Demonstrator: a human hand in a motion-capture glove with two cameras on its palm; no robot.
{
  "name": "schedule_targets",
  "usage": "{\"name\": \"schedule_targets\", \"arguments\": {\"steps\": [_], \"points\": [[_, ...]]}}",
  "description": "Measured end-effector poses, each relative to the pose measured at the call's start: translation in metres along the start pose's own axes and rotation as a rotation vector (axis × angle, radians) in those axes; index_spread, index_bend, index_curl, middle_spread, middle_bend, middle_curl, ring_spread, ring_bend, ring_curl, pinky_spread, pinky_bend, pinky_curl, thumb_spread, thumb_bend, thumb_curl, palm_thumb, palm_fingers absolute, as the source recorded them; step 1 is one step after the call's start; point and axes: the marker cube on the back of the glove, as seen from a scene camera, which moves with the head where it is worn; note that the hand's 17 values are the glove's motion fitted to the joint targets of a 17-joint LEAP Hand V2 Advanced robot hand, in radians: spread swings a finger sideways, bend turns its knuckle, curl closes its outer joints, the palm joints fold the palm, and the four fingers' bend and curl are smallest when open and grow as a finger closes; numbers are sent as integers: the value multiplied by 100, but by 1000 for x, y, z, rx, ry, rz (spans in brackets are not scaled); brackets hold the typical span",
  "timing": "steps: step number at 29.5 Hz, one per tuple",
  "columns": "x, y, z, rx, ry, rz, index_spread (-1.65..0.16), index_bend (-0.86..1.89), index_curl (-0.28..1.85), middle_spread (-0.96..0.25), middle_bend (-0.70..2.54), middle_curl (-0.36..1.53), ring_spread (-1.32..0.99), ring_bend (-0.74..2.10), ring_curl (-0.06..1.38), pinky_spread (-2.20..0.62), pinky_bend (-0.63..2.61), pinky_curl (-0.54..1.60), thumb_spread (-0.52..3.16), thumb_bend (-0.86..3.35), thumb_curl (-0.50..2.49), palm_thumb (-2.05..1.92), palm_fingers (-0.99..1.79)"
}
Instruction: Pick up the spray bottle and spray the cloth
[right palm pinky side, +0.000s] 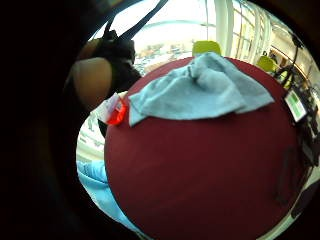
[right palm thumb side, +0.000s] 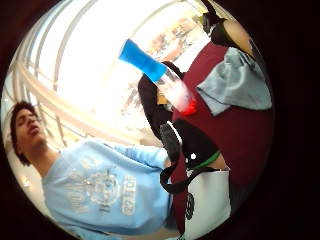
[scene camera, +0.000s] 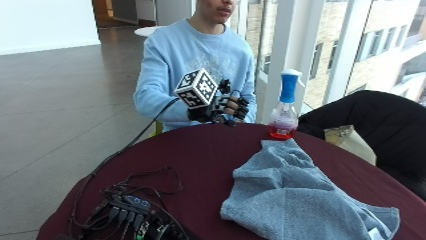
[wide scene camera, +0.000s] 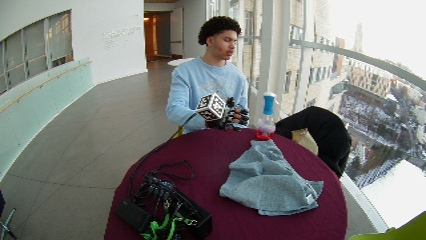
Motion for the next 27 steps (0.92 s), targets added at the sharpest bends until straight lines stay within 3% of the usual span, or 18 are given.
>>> {"name": "schedule_targets", "arguments": {"steps": [11, 27], "points": [[41, 82, -39, -82, 252, 135, -32, 18, 32, -7, 19, 40, -4, 25, 31, 20, 26, 35, 109, -2, 35, 65, 71], [57, 116, -59, -101, 345, 169, -31, 19, 37, -7, 18, 39, -3, 19, 30, 21, 18, 33, 113, -1, 34, 69, 77]]}}
